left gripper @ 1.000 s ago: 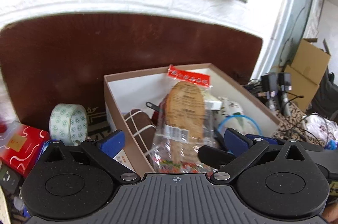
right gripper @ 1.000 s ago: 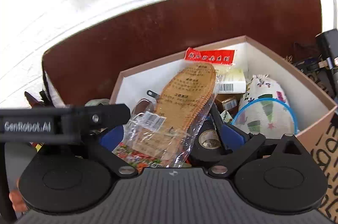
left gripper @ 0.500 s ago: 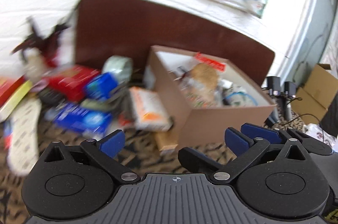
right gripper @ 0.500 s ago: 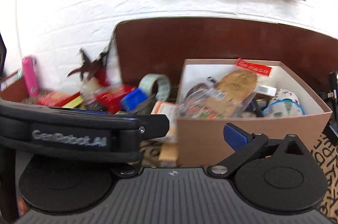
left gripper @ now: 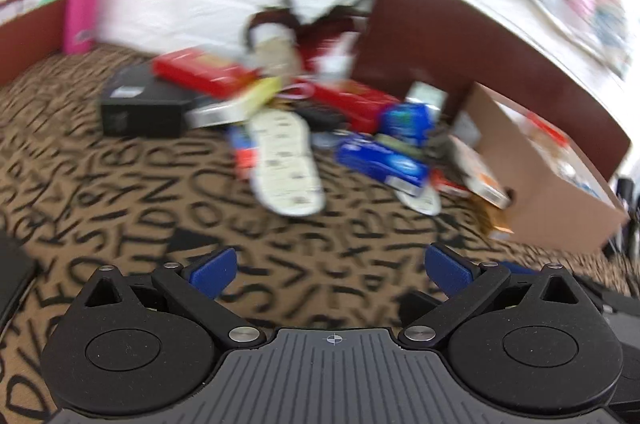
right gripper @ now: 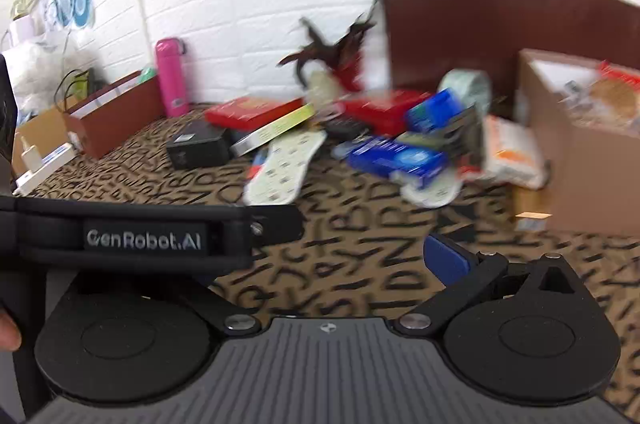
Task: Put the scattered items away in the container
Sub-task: 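Move the left gripper back toward the white floral insole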
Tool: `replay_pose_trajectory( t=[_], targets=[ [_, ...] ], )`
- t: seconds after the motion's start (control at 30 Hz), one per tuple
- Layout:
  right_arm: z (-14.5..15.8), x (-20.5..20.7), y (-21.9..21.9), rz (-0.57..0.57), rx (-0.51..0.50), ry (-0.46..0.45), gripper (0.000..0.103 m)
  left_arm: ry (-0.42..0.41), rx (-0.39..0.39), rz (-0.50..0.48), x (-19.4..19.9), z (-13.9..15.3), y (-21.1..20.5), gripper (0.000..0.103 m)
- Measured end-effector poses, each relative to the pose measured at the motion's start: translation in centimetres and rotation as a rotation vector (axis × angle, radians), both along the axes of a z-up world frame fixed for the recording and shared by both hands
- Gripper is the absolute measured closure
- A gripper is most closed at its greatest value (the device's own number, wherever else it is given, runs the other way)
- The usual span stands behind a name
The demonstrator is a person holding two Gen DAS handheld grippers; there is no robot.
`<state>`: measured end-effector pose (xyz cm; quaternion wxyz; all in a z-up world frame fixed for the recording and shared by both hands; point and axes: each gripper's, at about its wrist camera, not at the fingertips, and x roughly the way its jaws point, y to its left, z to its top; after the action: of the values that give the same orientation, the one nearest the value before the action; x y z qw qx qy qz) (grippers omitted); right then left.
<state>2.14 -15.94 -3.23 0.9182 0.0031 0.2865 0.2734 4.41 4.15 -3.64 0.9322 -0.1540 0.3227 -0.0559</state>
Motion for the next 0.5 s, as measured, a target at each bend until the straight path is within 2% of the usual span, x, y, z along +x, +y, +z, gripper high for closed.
replay_pose_trajectory(
  t=[0.13, 0.27, 0.37, 0.5],
  targets=[
    [-0.9, 0.9, 2.0, 0.004, -0.007, 0.035, 0.001, 0.015, -0.045, 0.047, 0.9, -0.8, 2.9, 0.0],
    [-1.5, 1.9, 3.0, -0.007, -0.009, 0.059, 0.001, 0.02, -0.062, 0.033, 2.7, -1.4, 3.7, 0.0],
    [-2.0, 3.2, 3.6, -0.017, 0.001, 0.067, 0.002, 0.029, -0.085, 0.005, 4.6, -2.0, 4.2, 0.006],
    [-2.8, 5.4, 4.3, 0.004, 0.025, 0.089, 0.011, 0.049, -0.128, -0.021, 7.2, -2.8, 4.9, 0.014]
  ],
)
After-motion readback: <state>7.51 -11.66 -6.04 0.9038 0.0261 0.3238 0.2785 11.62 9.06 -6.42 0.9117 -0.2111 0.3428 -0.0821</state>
